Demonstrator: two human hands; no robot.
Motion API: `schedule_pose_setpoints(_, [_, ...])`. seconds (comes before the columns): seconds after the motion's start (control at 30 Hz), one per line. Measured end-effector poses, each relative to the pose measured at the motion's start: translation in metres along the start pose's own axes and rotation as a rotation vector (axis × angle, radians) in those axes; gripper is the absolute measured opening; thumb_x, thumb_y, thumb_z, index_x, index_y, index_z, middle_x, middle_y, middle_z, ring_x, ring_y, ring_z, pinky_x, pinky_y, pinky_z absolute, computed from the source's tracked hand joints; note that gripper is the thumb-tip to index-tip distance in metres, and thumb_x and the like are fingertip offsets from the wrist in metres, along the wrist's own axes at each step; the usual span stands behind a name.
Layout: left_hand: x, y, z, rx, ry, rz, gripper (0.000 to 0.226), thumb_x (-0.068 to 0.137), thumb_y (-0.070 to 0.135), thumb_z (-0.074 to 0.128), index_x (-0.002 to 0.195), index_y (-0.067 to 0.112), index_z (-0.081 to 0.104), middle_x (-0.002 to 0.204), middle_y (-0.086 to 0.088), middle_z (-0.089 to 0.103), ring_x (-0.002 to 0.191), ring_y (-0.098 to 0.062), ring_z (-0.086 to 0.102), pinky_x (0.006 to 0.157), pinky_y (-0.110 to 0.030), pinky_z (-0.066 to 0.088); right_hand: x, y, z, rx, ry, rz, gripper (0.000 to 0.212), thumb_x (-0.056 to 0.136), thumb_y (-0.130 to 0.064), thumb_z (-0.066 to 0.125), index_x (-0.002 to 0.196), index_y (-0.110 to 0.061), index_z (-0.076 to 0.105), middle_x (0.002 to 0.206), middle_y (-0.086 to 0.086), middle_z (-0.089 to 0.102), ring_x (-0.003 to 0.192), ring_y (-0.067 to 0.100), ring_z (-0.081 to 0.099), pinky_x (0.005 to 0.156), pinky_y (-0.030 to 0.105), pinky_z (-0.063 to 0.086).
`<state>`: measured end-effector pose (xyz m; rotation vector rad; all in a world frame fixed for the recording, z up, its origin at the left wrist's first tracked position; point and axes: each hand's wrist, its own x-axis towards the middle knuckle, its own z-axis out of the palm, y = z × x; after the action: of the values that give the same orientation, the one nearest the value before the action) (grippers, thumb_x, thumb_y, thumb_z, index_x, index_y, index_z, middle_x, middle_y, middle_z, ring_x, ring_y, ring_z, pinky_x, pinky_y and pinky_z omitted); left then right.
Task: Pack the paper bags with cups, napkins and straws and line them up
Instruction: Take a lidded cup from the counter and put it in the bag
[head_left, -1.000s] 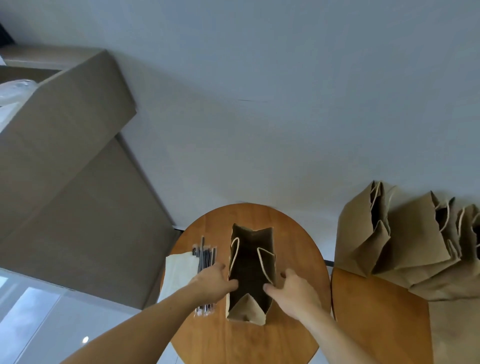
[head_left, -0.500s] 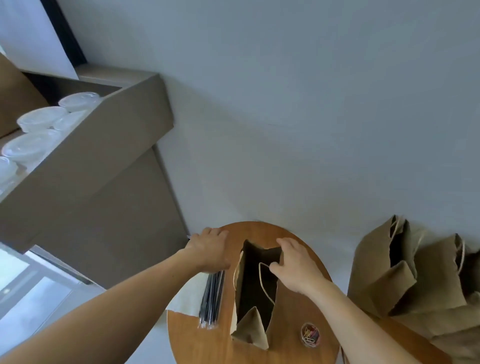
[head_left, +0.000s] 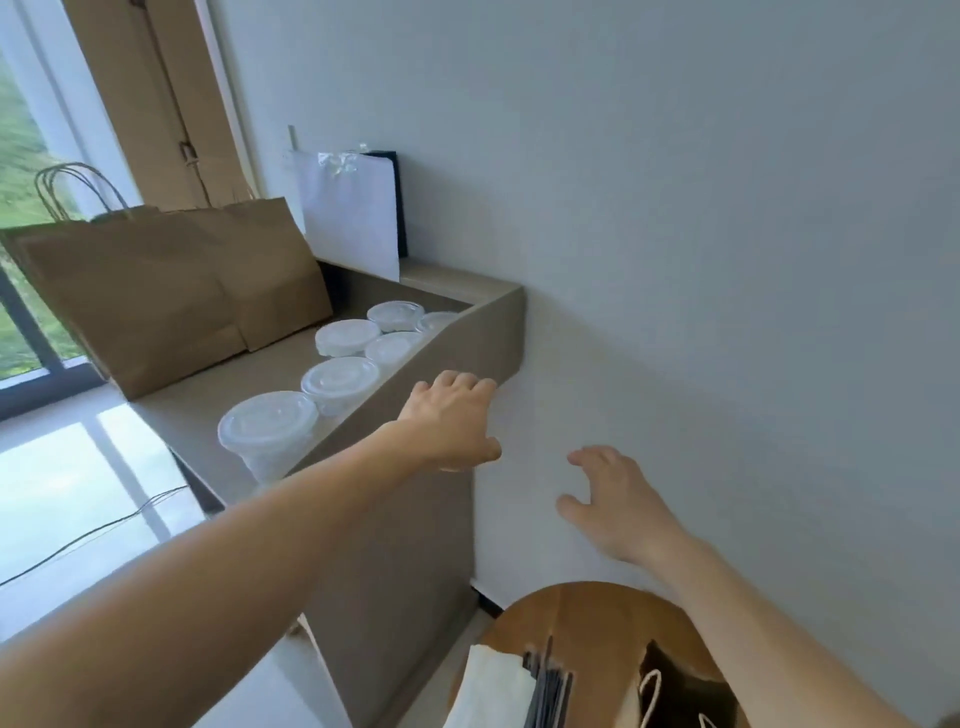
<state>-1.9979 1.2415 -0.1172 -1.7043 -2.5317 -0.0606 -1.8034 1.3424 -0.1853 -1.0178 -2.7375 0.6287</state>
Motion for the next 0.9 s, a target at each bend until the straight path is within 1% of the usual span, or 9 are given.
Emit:
schedule_pose_setpoints(0.17, [0.0,-0.074,-0.031,-0.014,0.054,-0.063,0.067,0.081,0.046,0.057,0.141,0.021,0.04,0.141,-0.004,0.046,0.131,-0.028,0.038,0.097,-0.042,0.036,0.043,-0.075,-0.011,-0.036,0.075,-0.07,0.06,0.095,-0.041,0.054,0.147,-0.016,0.038,0.153,0.002,0.033,0.141,0.023,0.027,0.114,0.034,0.026])
schedule_pose_setpoints(0.33, [-0.004,-0.148,-0.059,-0.032,0.163,-0.138,0.078,0.082,0.05,0.062,0.15,0.025,0.032,0.153,-0.002,0.039,0.141,-0.027,0.033,0.107,-0.047,0.036,0.081,-0.151,-0.016,-0.014,0.125,-0.21,0.059,0.092,-0.043,0.058,0.144,-0.019,0.044,0.151,-0.002,0.038,0.141,0.018,0.031,0.114,0.034,0.029])
schedule_pose_setpoints(0.4, [-0.009,-0.185,-0.066,-0.043,0.169,-0.211,0.08,0.084,0.049,0.062,0.152,0.025,0.03,0.155,0.0,0.036,0.142,-0.026,0.031,0.108,-0.047,0.035,0.095,-0.187,-0.015,0.002,0.087,-0.289,0.063,0.089,-0.049,0.059,0.144,-0.024,0.043,0.151,-0.005,0.039,0.14,0.016,0.032,0.113,0.039,0.033])
schedule_pose_setpoints(0.53, [-0.027,-0.247,-0.058,-0.021,0.084,-0.323,0.078,0.085,0.049,0.062,0.151,0.025,0.029,0.153,-0.001,0.036,0.14,-0.027,0.031,0.107,-0.045,0.037,0.115,-0.247,0.004,0.025,-0.144,-0.423,0.083,0.078,-0.06,0.069,0.148,-0.03,0.035,0.153,-0.009,0.034,0.141,0.011,0.03,0.108,0.031,0.031])
schedule_pose_setpoints(0.6, [-0.034,-0.268,-0.047,-0.021,0.039,-0.357,0.076,0.084,0.049,0.062,0.149,0.024,0.033,0.15,0.0,0.038,0.139,-0.026,0.032,0.105,-0.045,0.038,0.122,-0.269,0.019,-0.094,-0.239,-0.483,0.096,0.072,-0.064,0.073,0.151,-0.029,0.03,0.154,-0.008,0.032,0.141,0.012,0.028,0.105,0.03,0.029])
schedule_pose_setpoints(0.7, [-0.039,-0.287,-0.031,-0.036,-0.001,-0.387,0.073,0.083,0.049,0.063,0.146,0.024,0.036,0.148,0.0,0.04,0.138,-0.026,0.033,0.103,-0.044,0.039,0.13,-0.291,0.039,-0.283,-0.287,-0.556,0.106,0.062,-0.07,0.077,0.149,-0.035,0.027,0.149,-0.011,0.036,0.138,0.014,0.03,0.101,0.028,0.027])
schedule_pose_setpoints(0.73, [-0.039,-0.291,-0.028,-0.042,-0.007,-0.387,0.074,0.082,0.049,0.063,0.147,0.024,0.035,0.148,0.0,0.04,0.137,-0.025,0.034,0.102,-0.043,0.039,0.133,-0.295,0.044,-0.34,-0.295,-0.579,0.107,0.06,-0.07,0.077,0.148,-0.036,0.026,0.147,-0.01,0.038,0.137,0.015,0.031,0.102,0.029,0.026])
schedule_pose_setpoints(0.83, [-0.037,-0.299,-0.023,-0.054,-0.012,-0.377,0.078,0.083,0.05,0.062,0.149,0.025,0.031,0.149,0.002,0.038,0.138,-0.024,0.033,0.101,-0.042,0.039,0.138,-0.301,0.056,-0.466,-0.321,-0.623,0.109,0.062,-0.066,0.076,0.15,-0.034,0.021,0.147,-0.005,0.038,0.138,0.017,0.031,0.117,0.04,0.012])
schedule_pose_setpoints(0.9, [-0.033,-0.302,-0.024,-0.058,-0.007,-0.369,0.079,0.083,0.05,0.063,0.15,0.025,0.03,0.15,0.001,0.038,0.138,-0.024,0.032,0.101,-0.042,0.039,0.141,-0.303,0.057,-0.461,-0.301,-0.622,0.105,0.064,-0.061,0.077,0.151,-0.034,0.024,0.141,-0.002,0.042,0.134,0.019,0.035,0.118,0.038,0.011])
